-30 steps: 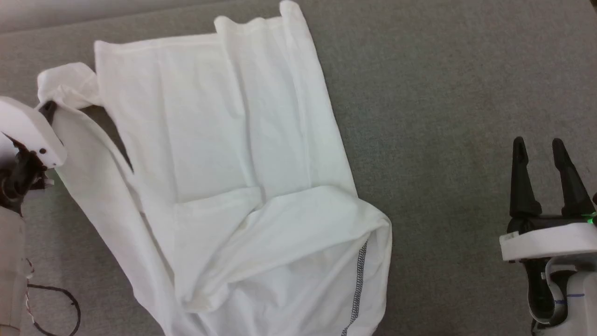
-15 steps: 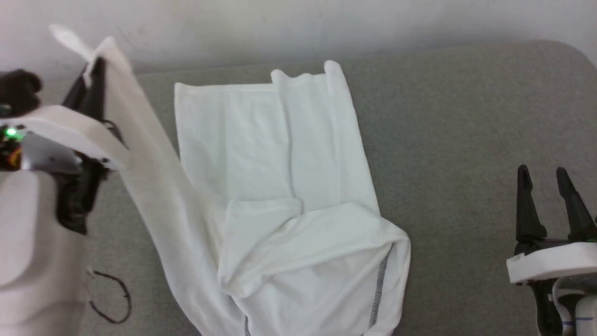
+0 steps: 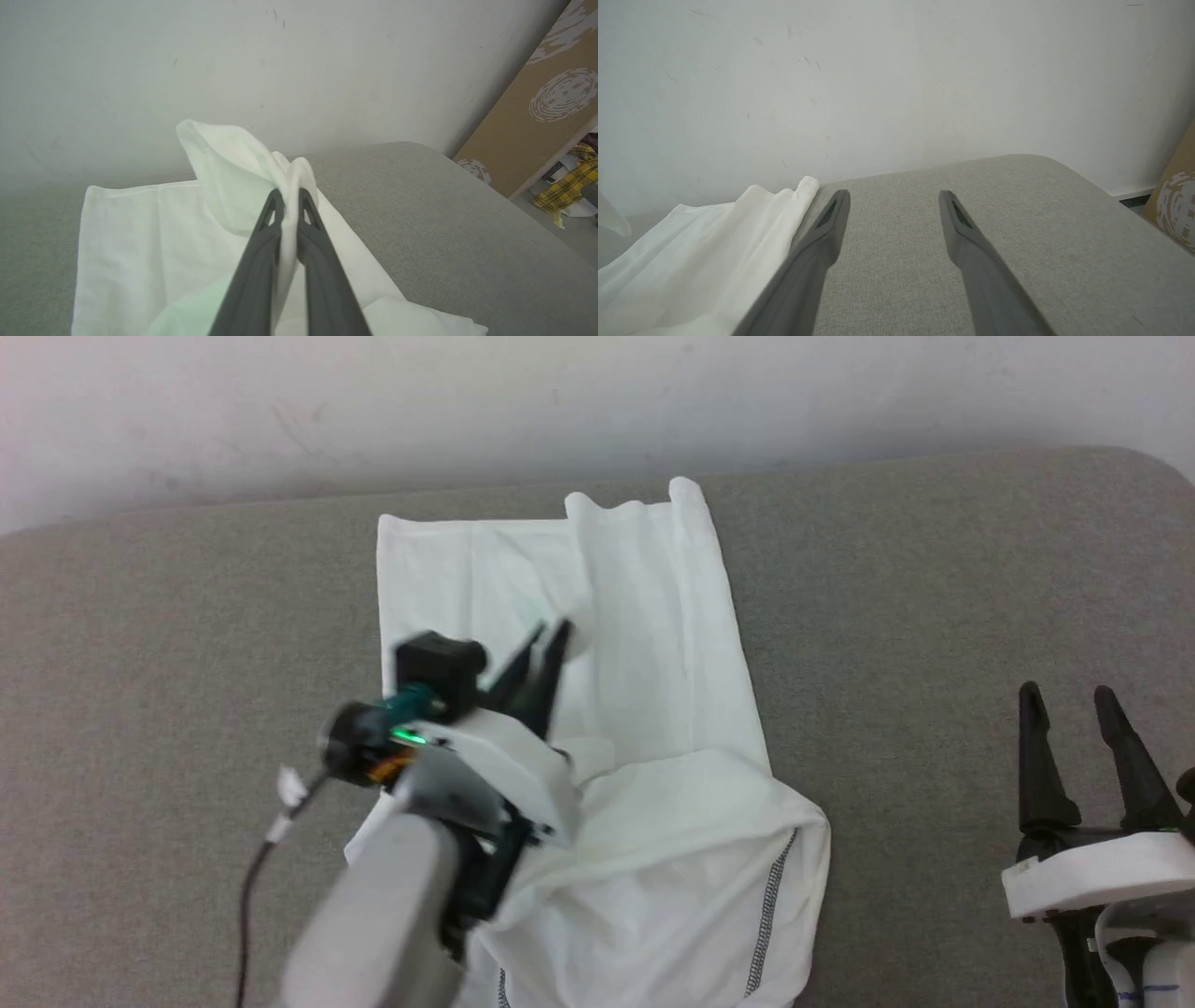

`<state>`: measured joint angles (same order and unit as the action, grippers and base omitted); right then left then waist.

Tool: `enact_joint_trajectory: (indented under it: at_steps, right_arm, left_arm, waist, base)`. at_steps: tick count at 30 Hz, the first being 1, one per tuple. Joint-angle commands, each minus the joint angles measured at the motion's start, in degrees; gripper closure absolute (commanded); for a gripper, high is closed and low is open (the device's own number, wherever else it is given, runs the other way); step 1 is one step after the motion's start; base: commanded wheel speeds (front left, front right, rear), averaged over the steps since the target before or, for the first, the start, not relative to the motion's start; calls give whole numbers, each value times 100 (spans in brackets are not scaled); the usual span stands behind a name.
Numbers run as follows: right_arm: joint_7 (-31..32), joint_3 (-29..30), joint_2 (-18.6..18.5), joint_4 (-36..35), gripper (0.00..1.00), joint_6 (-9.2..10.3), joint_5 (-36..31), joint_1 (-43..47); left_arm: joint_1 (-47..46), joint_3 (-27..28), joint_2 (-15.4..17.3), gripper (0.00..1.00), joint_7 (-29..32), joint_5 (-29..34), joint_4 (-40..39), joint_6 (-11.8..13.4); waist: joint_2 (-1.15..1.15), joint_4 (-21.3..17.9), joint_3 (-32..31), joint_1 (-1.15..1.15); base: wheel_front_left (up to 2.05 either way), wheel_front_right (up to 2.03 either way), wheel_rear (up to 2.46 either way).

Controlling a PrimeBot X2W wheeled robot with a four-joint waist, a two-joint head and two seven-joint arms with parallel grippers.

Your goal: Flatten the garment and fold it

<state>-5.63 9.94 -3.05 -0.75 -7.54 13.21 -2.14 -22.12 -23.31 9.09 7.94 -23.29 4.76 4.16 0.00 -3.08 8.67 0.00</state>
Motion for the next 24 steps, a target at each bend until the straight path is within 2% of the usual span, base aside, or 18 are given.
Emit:
enact_joint_trajectory:
  at_steps: [1, 5, 11, 12, 13, 19, 24]
  right_arm:
    - [5, -37, 17, 4, 0, 5, 39, 57]
    - [15, -134, 17, 27, 0, 5, 66, 37]
    - [-2, -224, 17, 92, 0, 5, 108, 3]
    - [-4, -225, 17, 103, 0, 5, 114, 0]
    - [-7, -221, 17, 112, 0, 5, 115, -2]
    - [-3, -188, 17, 204, 0, 5, 101, -4]
    - [19, -207, 17, 198, 0, 5, 75, -11]
  left_arm:
    - [74, -118, -110, 100, -60, 88, 75, 42]
    - [15, -637, -412, 100, -168, 327, 527, 130]
    - [-104, -1408, -555, 100, -152, 701, 1360, 171]
    - [-85, -1543, -566, 67, -107, 699, 1469, 99]
    - [-65, -1649, -576, 0, -100, 679, 1543, 36]
    - [12, -2106, -604, 0, -266, 621, 1580, -217]
    - [-85, -1906, -532, 0, -585, 517, 1092, -173]
  waist:
    - [0, -54, 53, 0]
    - [0, -131, 143, 0]
    - [0, -229, 233, 0]
    - [0, -235, 242, 0]
    - [0, -236, 249, 0]
    - [0, -129, 161, 0]
    - [0, -2, -10, 0]
  base:
    - [0, 0, 0]
    - [0, 0, 0]
    - [0, 0, 0]
    - [0, 0, 0]
    - [0, 0, 0]
    - [0, 0, 0]
    - [0, 0, 0]
